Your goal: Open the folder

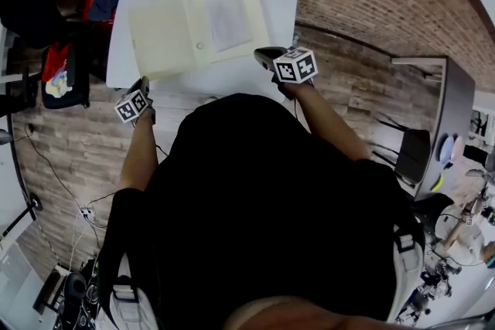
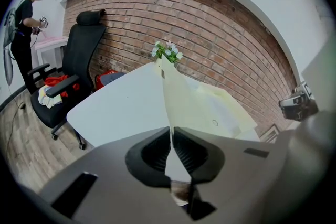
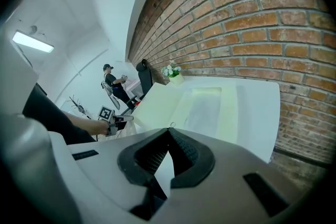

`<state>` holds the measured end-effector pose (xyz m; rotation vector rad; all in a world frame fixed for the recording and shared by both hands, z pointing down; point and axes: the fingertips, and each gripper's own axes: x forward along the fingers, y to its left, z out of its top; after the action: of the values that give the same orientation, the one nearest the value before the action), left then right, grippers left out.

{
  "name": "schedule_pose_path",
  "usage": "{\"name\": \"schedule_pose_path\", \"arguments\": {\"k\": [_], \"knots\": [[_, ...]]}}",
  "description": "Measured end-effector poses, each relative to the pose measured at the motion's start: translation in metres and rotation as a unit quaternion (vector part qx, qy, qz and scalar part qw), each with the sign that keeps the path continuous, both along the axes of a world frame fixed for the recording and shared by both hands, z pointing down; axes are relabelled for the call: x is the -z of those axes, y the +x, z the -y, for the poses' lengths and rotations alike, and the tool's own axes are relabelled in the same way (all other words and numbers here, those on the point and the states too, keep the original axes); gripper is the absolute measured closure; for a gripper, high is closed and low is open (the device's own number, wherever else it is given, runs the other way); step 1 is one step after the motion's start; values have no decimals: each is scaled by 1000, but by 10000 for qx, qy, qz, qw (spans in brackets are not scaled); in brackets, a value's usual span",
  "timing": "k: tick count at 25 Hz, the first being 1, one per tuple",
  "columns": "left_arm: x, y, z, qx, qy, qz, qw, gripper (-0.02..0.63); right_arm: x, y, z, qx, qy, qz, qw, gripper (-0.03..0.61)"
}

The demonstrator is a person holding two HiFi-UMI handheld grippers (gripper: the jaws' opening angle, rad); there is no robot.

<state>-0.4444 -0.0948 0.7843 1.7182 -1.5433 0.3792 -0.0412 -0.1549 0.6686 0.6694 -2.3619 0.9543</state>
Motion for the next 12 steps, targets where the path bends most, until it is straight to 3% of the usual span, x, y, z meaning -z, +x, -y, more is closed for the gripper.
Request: {"name": "schedule_pose_path", "arguments": {"k": [12], "knots": [[-20, -7, 0, 20, -343, -61, 9994, 580, -4, 1, -3, -92, -84, -45, 9999, 554]]}}
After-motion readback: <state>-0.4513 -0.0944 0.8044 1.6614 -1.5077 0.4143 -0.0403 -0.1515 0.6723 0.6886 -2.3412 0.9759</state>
